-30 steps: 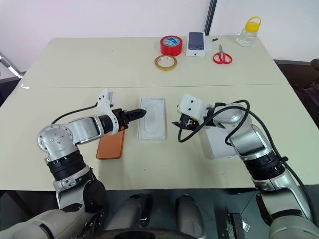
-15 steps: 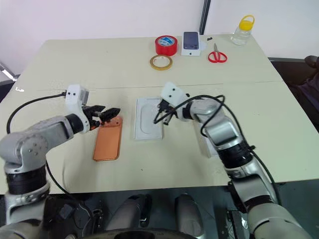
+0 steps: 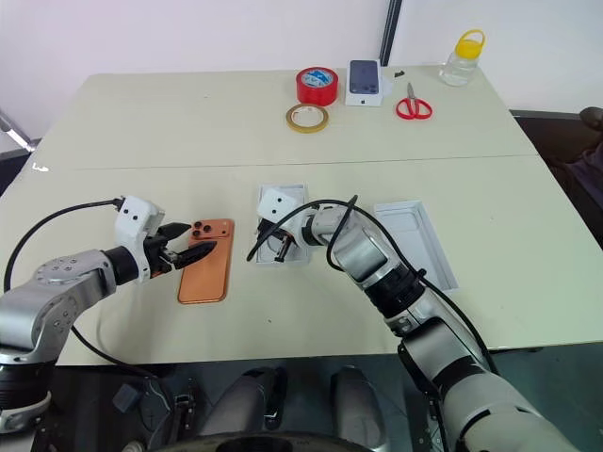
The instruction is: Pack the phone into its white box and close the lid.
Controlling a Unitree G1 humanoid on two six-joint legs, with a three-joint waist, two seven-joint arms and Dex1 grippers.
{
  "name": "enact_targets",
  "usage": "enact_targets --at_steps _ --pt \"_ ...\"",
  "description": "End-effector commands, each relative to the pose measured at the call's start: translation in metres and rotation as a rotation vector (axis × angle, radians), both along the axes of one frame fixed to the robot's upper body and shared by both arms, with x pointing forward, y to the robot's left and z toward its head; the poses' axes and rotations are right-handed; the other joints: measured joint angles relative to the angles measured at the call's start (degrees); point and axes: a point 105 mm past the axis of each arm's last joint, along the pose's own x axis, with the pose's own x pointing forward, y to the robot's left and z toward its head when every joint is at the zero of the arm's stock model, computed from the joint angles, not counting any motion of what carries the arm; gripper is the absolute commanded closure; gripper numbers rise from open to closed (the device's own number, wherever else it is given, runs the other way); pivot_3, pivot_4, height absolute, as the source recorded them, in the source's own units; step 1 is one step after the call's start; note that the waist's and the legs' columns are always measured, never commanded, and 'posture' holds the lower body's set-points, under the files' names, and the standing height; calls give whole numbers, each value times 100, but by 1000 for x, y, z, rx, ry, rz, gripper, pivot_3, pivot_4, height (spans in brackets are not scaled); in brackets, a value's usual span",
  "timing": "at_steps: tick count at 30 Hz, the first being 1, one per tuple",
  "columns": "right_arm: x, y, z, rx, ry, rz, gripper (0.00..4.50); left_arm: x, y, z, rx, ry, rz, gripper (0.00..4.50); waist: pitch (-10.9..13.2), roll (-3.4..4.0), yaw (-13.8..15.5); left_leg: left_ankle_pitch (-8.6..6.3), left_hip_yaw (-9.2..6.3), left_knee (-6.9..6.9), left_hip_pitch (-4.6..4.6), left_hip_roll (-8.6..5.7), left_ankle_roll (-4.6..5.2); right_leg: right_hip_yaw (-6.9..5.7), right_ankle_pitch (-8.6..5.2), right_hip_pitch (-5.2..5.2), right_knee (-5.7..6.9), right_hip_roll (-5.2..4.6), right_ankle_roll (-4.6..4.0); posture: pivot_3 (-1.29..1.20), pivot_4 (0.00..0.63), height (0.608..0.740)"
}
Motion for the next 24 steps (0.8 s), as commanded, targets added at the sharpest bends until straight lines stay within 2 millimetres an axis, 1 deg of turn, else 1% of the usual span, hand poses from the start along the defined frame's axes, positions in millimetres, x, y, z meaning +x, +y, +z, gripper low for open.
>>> enact_targets --at_steps 1,2,3,4,5,6,8,10,14,17,20,24 --pt "-5 3 3 -4 -23 35 4473 -2 4 13 -3 -58 24 586 -1 1 -12 0 0 0 1 0 0 0 0 0 1 0 0 0 150 740" --pt "-5 3 5 0 -35 38 4473 -2 6 13 -4 -59 35 586 -1 1 -18 0 0 -1 1 0 0 1 0 1 1 0 0 0 150 740" --pt "-4 7 18 49 -58 38 4473 -2 12 14 -11 -56 69 586 -1 1 -21 0 0 -1 2 0 0 1 0 2 3 1 0 0 150 740" --pt "-5 12 30 88 -85 50 4473 0 23 14 -39 -46 140 586 -1 1 -21 0 0 -1 2 1 0 1 0 1 3 1 0 0 150 740" --pt "-6 15 38 114 -104 59 4473 0 31 14 -60 -36 191 586 -1 1 -22 0 0 -2 2 1 0 1 0 2 4 1 0 0 150 740" --pt "-8 18 43 128 -114 69 4473 0 38 13 -86 -17 238 586 -1 1 -24 0 0 -2 1 1 0 1 0 2 6 2 0 0 150 740" --pt "-13 25 47 144 -111 91 4473 -2 48 8 -142 43 310 586 -1 1 -24 0 0 -2 1 1 0 1 0 1 7 3 0 0 150 740" --pt "-25 40 44 150 -96 140 4500 -11 50 -2 -184 131 337 36 -1 1 -27 0 -1 -1 2 1 0 1 0 -1 7 4 0 0 150 740" --pt "-38 57 33 116 -70 195 4500 -22 52 -16 -180 263 379 14 -1 0 -21 0 -2 1 2 1 0 0 0 -3 8 4 0 0 150 740" --pt "-46 65 25 49 -59 246 4500 -27 48 -16 -218 316 376 14 -2 1 -17 0 -2 4 7 0 0 -1 0 0 8 3 1 0 150 740" --pt "-45 68 14 -47 -70 268 4500 -32 41 -18 -286 385 353 14 -2 1 -18 0 -3 4 7 0 0 -2 0 0 8 3 0 0 150 740" --pt "-43 71 3 -135 -84 284 4500 -44 29 -25 -254 462 297 14 -3 1 -25 0 -4 3 9 0 0 -3 0 0 9 4 0 0 150 740"
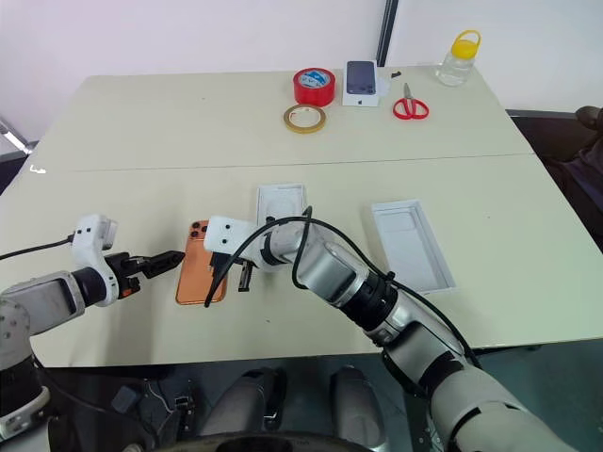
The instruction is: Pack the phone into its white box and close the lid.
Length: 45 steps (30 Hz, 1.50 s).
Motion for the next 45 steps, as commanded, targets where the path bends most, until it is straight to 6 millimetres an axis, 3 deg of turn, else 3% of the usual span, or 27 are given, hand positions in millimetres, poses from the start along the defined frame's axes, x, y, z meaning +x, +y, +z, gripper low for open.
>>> enact_targets --at_steps 1,16,26,33,45 --pt "1 8 1 -42 -48 34 4500 -13 -13 -10 -13 72 -69 14 -1 1 -2 0 1 0 0 0 0 0 0 0 0 0 0 0 150 740" --pt "1 17 -2 -52 -63 69 4500 -20 -65 -22 -125 110 -245 14 -39 45 22 -1 0 -3 11 -3 0 1 0 13 -8 -3 0 0 150 740" --pt "0 15 -4 -47 -52 61 4500 -11 -83 -11 -305 69 -244 14 -67 63 70 -1 -4 -2 13 -6 1 -3 0 23 -13 -7 0 0 150 740" --pt "0 14 -5 -46 -49 53 4500 -1 -79 -7 -366 62 -177 14 -69 58 28 -2 -7 0 12 -5 2 -4 0 19 -11 -5 0 0 150 740" --pt "1 12 -6 -45 -45 44 4500 12 -39 -3 -360 42 10 14 -69 57 -1 -1 -7 -3 12 -2 0 -2 0 15 -10 0 0 0 150 740"
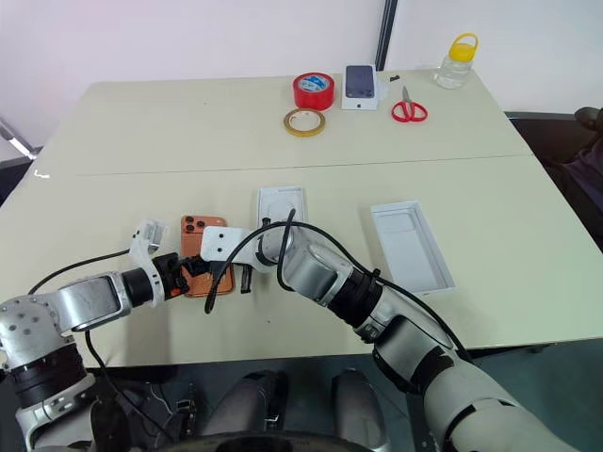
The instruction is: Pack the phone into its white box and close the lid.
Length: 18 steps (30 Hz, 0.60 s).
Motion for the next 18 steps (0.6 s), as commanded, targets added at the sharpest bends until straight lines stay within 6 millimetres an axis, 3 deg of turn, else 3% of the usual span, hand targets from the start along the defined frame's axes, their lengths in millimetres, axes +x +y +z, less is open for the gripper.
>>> enact_targets --at_steps 1,5,6,8,13,18 --pt "-5 6 6 28 -10 23 4500 4 20 3 2 -3 103 14 0 0 1 0 0 0 0 0 0 0 0 0 0 0 0 0 150 740" --pt "-5 6 6 31 -4 18 4500 5 23 1 -32 9 147 14 0 -1 3 0 0 0 0 0 0 0 0 0 0 0 0 0 150 740" --pt "-5 6 6 31 -4 18 4500 5 24 2 -37 9 154 259 0 -1 2 0 0 0 0 0 0 0 0 0 0 0 0 0 150 740" --pt "-4 5 6 31 -3 15 4500 5 25 2 -56 10 170 879 0 -1 -4 0 0 -1 0 0 0 1 0 -2 0 0 0 0 150 740" --pt "-4 5 6 32 -3 12 4500 4 29 3 -70 24 204 3274 2 -5 15 0 0 -2 -2 0 0 2 0 -2 -1 -1 0 0 150 740" --pt "-4 4 6 32 -4 9 4500 1 30 4 -127 39 245 3274 1 -6 11 0 1 -5 -2 0 0 5 0 -4 -3 -2 0 0 150 740"
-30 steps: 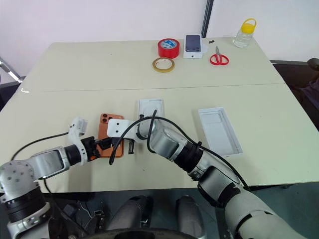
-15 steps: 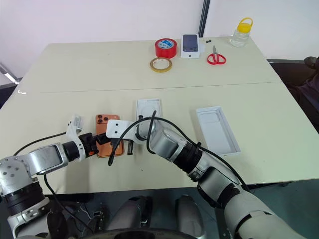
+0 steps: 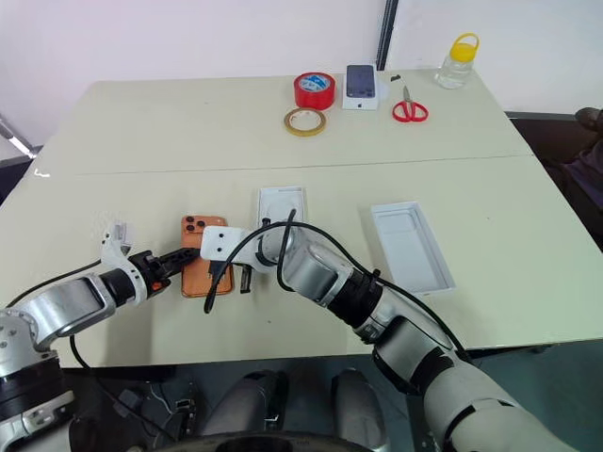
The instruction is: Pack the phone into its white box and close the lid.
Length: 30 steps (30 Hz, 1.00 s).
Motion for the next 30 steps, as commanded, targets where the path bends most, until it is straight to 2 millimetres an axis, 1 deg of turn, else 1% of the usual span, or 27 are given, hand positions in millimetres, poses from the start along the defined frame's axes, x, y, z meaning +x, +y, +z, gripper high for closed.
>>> enact_targets --at_steps 1,5,7,8,9,11,13,16,19,20,22,24,27,30 --pt "-4 4 6 24 -10 14 4500 -1 -2 10 -74 -31 22 3274 0 0 6 0 0 -2 0 0 0 -1 0 0 -2 0 0 0 150 740" --pt "-3 4 7 26 -17 13 4500 -3 -3 10 -113 -21 37 3274 0 0 12 0 -1 -2 0 0 0 -1 0 0 -2 -1 0 0 150 740" --pt "-1 4 10 31 -34 16 4500 -3 -3 11 -126 -19 42 3826 0 -1 15 0 0 -3 -1 0 0 -1 0 0 -3 -1 -1 0 150 740" --pt "1 4 15 52 -32 6 4500 -3 -3 13 -137 -23 46 4045 0 -1 20 0 0 -3 -1 0 0 -1 0 0 -3 -1 -1 0 150 740" --pt "2 4 21 78 -26 -8 4500 -3 -4 15 -149 -29 48 4447 0 0 20 0 0 -2 1 0 0 -1 0 3 -3 -2 -1 0 150 740" --pt "5 1 34 122 -20 -32 4500 -2 -4 21 -168 -48 50 4447 1 0 17 0 0 -2 0 0 0 -1 0 0 -3 -1 -1 0 150 740" --pt "5 -6 49 171 -19 -48 4500 1 -5 30 -175 -75 48 4447 2 -1 21 0 -1 -3 -3 0 0 -1 0 -2 -3 -1 -1 0 150 740" --pt "2 -23 71 245 -1 -66 4500 8 -6 45 -198 -121 51 4447 6 -1 38 0 -1 -3 -9 0 0 -1 0 -7 -4 -2 -1 0 150 740" --pt "-2 -41 83 287 10 -67 4500 16 -11 58 -211 -165 38 4447 7 -3 55 0 -2 -4 -10 -1 1 -3 0 -3 -11 -4 -1 0 150 740" --pt "-4 -49 87 299 9 -66 4500 19 -15 64 -216 -184 25 4447 8 -5 60 -1 -2 -4 -10 -2 2 -3 -1 -3 -12 -5 -1 0 150 740" --pt "-5 -72 94 321 2 -89 4500 29 -34 78 -231 -219 -34 4447 13 -13 89 -1 -3 -4 -11 -3 2 -4 -1 -2 -14 -6 -1 0 150 740" --pt "-1 -89 98 338 -17 -132 4500 37 -50 84 -249 -224 -85 4447 18 -21 137 -2 -3 -2 -14 -6 4 -4 0 -1 -16 -9 -1 0 150 740" --pt "6 -109 94 340 -37 -199 4500 47 -72 82 -272 -202 -146 4447 18 -21 131 -2 5 -5 -16 -5 5 3 0 13 -13 -8 0 0 150 740" --pt "9 -120 89 322 -43 -241 4500 54 -88 75 -255 -180 -192 4447 20 -24 48 0 7 -11 -17 -1 3 4 0 8 -10 -5 0 0 150 740"
